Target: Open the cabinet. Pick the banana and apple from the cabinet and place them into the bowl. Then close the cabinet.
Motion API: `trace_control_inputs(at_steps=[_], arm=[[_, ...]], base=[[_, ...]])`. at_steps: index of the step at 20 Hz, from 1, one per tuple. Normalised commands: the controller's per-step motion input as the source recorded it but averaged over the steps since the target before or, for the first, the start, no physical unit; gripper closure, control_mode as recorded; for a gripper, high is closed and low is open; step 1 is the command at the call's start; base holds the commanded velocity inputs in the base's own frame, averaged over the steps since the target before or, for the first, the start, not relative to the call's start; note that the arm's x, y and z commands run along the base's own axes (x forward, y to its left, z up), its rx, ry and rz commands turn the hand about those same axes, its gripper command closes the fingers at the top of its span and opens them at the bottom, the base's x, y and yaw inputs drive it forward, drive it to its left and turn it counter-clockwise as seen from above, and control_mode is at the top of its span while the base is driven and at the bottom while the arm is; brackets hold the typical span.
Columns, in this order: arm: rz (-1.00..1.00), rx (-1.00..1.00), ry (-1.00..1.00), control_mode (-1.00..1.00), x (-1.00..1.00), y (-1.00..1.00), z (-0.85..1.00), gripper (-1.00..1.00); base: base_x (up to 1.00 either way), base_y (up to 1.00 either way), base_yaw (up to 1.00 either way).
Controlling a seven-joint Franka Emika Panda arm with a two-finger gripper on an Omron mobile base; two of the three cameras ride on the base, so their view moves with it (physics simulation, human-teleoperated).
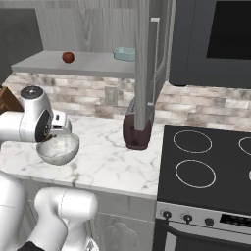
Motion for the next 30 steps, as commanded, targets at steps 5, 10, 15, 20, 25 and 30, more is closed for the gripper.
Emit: trace_control_inputs(at_steps=[5,10,15,20,25,30], arm=[[0.0,0.0,0.03,-1.0,0.16,0.08,-0.17,1.0],[0.0,0.0,0.02,-1.0,0.14,0.21,-0.24,1.0],[0.0,0.0,0.05,-1.0,0.11,0.13,-0.19,1.0],[0.0,0.0,0.07,-1.0,0.17,0.05,-0.19,1.0],[0.0,0.0,0.04,-1.0,0.21,0.04,-0.23,1.0],[0.0,0.0,0.01,-1.0,0.21,0.03,-0.25,1.0]], base=[[0.0,0.0,0.0],[0.0,0.0,0.0],[0.0,0.0,0.0],[0.0,0.0,0.0],[0.0,0.0,0.0],[0.0,0.0,0.0]])
